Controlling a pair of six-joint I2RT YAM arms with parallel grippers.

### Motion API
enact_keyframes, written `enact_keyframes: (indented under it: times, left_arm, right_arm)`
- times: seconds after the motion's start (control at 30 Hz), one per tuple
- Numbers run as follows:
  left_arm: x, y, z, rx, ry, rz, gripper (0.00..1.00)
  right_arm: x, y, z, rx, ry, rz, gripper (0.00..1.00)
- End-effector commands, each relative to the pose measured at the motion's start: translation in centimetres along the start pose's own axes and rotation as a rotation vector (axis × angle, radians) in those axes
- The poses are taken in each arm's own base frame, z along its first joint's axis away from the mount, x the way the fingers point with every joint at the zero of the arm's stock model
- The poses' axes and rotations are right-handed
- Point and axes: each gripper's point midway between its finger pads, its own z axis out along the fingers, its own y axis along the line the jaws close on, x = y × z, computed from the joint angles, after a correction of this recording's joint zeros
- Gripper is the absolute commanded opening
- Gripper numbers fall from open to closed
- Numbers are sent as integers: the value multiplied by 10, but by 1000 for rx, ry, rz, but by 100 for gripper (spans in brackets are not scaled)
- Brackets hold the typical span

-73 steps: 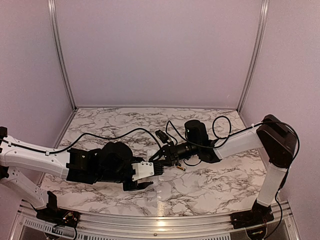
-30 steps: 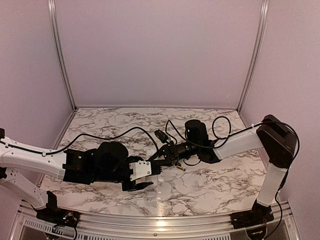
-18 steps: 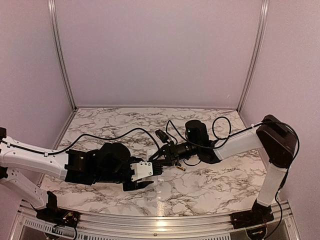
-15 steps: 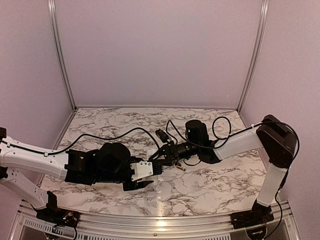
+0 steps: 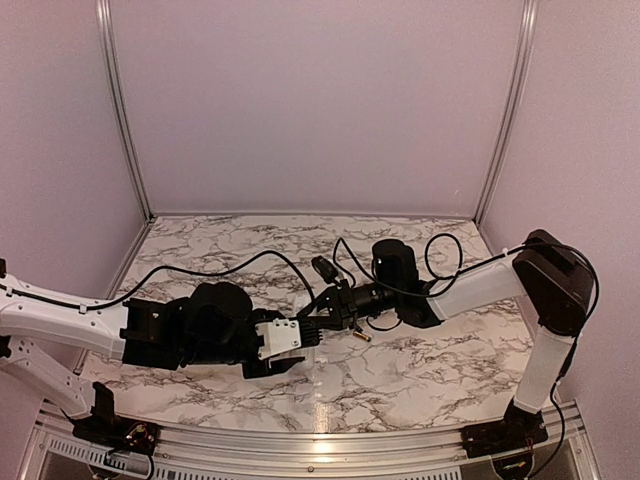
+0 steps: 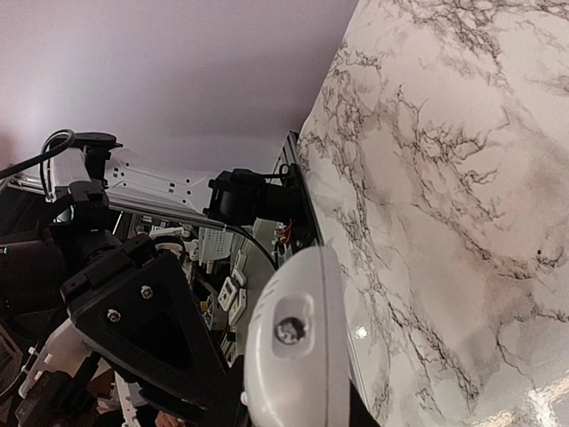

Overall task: Load the batteries into the remote control
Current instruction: Remove the battery cover from the remote control, then place the battery cover at the center of the board, then move the battery to the center of the board.

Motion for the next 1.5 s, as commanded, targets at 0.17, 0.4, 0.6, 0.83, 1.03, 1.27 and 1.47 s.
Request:
enact_keyframes:
  times: [0.17,0.4,0.6,0.83,1.03,1.27,1.47]
  left_arm:
    - [-19,30,-23,-132,-92,-24,54]
    - [-3,21,-17,-110,-49,-52,54]
    - [18,16,-2,-116,34,-50,54]
    - [36,18,13,-157,114,-32,54]
    - [49,23,23,-180,142,-57,54]
    - [59,43,30,-235,146,-158,59]
    - [47,68,18,-283,76,-301,70]
  right_arm:
    - [8,-2,3,-10,38,11,0]
    - [-6,0,-13,7,-13,3,0]
    - [-17,-4,-25,24,-53,6,0]
    - [-24,-16,-34,51,-85,19,0]
    - [-33,-32,-42,79,-123,32,0]
    - [-43,-52,-54,108,-163,32,0]
    - [-49,-43,-71,119,-195,-27,0]
